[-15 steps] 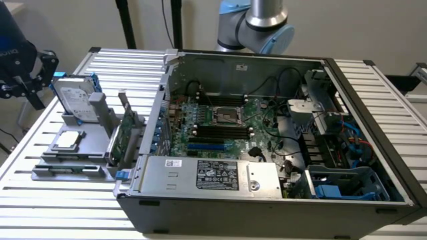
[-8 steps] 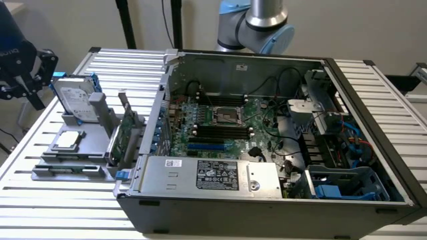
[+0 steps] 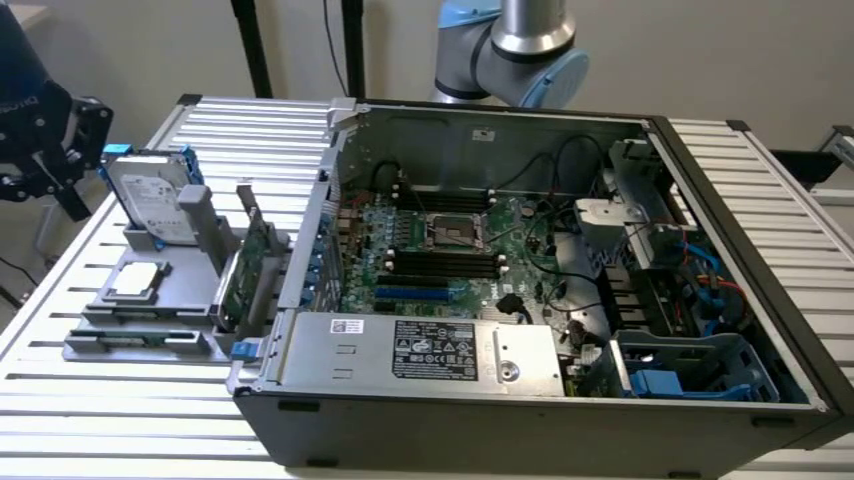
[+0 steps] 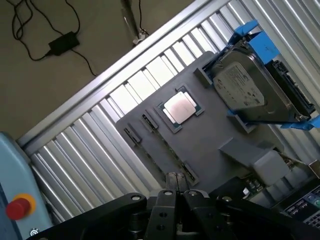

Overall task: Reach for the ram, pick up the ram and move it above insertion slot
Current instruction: 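Pick up the ram and move it above insertion slot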

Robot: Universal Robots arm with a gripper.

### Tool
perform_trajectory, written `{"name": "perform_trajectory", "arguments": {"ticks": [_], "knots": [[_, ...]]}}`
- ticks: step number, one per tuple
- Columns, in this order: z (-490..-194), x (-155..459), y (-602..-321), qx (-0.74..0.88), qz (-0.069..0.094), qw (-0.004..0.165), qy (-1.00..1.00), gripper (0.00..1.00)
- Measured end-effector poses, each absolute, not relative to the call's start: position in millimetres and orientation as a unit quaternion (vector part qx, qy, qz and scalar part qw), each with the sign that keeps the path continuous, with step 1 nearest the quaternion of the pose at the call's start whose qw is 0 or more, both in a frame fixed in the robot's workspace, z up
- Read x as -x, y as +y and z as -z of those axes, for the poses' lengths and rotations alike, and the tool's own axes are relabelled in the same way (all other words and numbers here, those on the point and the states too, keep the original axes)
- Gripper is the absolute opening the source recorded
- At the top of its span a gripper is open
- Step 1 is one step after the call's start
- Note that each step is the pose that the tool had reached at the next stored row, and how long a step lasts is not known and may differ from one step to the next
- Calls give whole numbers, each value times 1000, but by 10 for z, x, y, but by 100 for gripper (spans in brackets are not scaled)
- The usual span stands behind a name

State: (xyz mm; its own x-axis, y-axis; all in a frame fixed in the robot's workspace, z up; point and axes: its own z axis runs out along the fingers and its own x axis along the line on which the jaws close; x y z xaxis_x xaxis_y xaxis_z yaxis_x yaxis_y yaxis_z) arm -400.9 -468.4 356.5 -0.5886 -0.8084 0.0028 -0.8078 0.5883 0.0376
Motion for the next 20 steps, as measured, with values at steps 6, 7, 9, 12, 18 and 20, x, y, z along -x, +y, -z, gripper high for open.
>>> {"name": "perform_trajectory", "arguments": {"ticks": [6, 7, 9, 12, 18, 20], "knots": [[-3562, 4009, -4685, -502, 16, 11, -865, 11], [-3561, 4009, -4685, -509, 15, 11, -861, 11], [-3561, 4009, -4685, -525, 15, 11, -851, 11], [-3559, 4009, -4685, -548, 15, 11, -836, 11], [-3555, 4009, -4685, -592, 14, 12, -806, 11], [-3554, 4009, -4685, -607, 14, 12, -795, 11]]}}
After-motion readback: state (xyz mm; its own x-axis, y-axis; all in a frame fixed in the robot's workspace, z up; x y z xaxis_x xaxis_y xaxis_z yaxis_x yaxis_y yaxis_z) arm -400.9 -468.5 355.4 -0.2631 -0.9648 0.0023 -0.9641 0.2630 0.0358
